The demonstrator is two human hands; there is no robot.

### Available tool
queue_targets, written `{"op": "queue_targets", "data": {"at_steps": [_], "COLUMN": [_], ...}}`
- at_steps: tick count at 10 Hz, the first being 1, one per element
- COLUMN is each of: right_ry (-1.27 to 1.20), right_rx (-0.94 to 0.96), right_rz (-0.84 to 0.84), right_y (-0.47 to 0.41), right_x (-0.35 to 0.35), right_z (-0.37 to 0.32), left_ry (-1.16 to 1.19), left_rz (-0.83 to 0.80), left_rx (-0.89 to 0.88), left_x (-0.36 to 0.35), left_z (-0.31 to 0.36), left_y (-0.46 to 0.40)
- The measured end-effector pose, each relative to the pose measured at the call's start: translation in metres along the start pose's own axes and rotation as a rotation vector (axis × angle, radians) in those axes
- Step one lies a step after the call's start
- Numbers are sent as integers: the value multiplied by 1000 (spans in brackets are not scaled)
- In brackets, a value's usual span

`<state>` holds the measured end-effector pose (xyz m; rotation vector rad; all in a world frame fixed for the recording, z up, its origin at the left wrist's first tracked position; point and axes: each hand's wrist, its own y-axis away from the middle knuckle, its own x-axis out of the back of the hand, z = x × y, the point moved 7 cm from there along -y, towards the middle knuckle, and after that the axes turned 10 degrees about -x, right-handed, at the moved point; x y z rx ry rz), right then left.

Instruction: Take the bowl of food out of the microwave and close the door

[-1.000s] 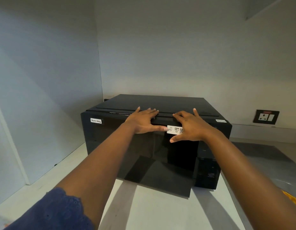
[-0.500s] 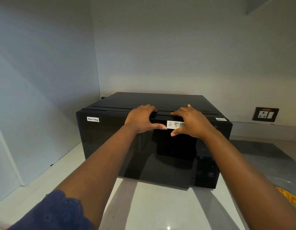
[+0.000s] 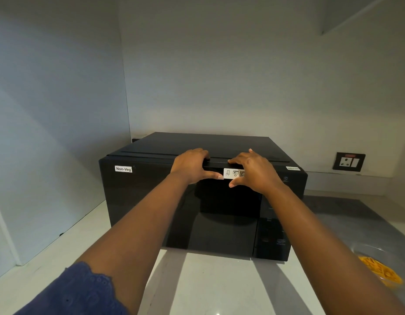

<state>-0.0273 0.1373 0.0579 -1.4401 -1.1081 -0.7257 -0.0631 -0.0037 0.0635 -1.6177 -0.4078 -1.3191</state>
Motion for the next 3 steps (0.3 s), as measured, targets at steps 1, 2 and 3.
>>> {"op": "queue_targets", "data": {"at_steps": [1,2,3], "right_ry": [20,52,58], "right_rx": [14,41,38], "right_rz": [8,22,10], "right_y": [2,4,3], "right_x": [-1,3,7], "right_z": [-4,-9,-11], "left_ry": [-13,-46,-104], "left_rz": [-15,-87,-173], "left_rx": [1,-7,-16], "left_x": [-1,0,4], "left_z": [1,5,9], "left_y": [1,1,-4]}}
